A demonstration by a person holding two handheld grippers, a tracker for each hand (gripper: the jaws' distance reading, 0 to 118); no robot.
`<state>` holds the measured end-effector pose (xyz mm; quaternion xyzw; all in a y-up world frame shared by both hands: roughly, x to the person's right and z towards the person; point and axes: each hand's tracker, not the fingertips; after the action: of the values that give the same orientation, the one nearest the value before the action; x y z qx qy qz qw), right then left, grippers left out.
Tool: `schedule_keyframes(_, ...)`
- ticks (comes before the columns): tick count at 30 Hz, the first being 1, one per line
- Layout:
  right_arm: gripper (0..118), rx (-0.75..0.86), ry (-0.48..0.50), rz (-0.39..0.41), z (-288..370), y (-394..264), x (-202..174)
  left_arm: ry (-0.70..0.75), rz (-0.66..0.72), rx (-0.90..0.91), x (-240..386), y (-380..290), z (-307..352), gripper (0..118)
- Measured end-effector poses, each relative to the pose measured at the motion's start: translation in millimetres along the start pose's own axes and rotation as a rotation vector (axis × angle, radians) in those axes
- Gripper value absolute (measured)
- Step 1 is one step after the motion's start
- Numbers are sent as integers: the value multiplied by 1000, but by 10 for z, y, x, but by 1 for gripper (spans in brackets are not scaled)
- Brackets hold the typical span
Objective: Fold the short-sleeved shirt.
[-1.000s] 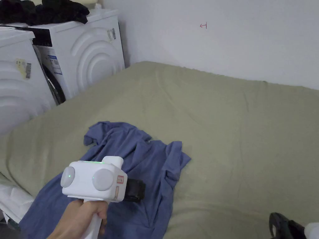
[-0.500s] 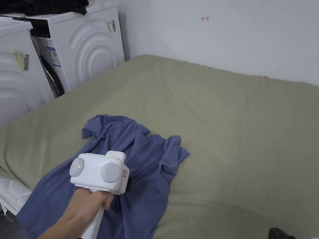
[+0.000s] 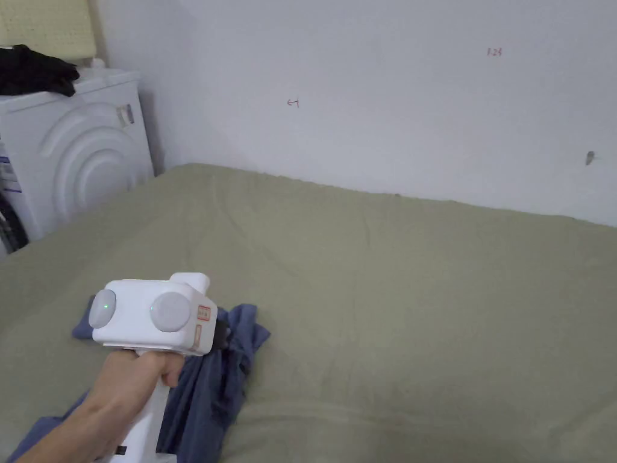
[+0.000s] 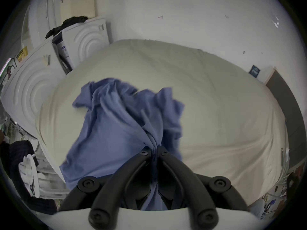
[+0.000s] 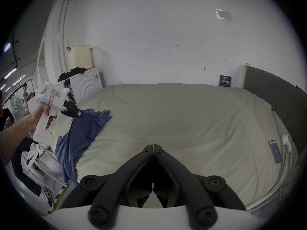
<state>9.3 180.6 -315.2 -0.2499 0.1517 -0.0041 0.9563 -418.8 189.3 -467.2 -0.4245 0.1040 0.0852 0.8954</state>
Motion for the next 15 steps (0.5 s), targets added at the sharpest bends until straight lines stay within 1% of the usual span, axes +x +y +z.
schedule_keyframes(3, 0, 18, -51, -13, 172, -19, 189, -57, -66, 37, 506, 195, 16, 0)
schedule_keyframes(8, 0, 32, -134, -78, 406, -89, 548, -204, -193, 95, 1754, 503, 166, 0)
schedule_keyframes(12, 0, 20, -197, -117, 503, -207, 789, -334, -284, 102, 2651, 557, 208, 0)
schedule_keyframes(15, 0, 5, -236, -150, 543, -283, 956, -447, -330, 92, 3335, 473, 316, 0)
